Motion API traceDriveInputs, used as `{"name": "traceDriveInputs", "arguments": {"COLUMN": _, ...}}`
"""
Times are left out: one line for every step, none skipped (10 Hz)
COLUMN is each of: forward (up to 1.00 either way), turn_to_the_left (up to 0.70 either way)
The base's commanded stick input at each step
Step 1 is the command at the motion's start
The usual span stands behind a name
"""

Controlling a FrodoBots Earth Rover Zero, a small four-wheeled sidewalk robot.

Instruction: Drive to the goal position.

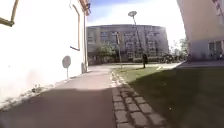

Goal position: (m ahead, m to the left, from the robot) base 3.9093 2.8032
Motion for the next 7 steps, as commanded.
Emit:
{"name": "traceDriveInputs", "arguments": {"forward": 0.61, "turn_to_the_left": 0.0}}
{"name": "traceDriveInputs", "arguments": {"forward": 0.65, "turn_to_the_left": 0.0}}
{"name": "traceDriveInputs", "arguments": {"forward": 0.67, "turn_to_the_left": 0.24}}
{"name": "traceDriveInputs", "arguments": {"forward": 0.69, "turn_to_the_left": 0.34}}
{"name": "traceDriveInputs", "arguments": {"forward": 0.69, "turn_to_the_left": 0.34}}
{"name": "traceDriveInputs", "arguments": {"forward": 0.69, "turn_to_the_left": 0.34}}
{"name": "traceDriveInputs", "arguments": {"forward": 0.69, "turn_to_the_left": 0.34}}
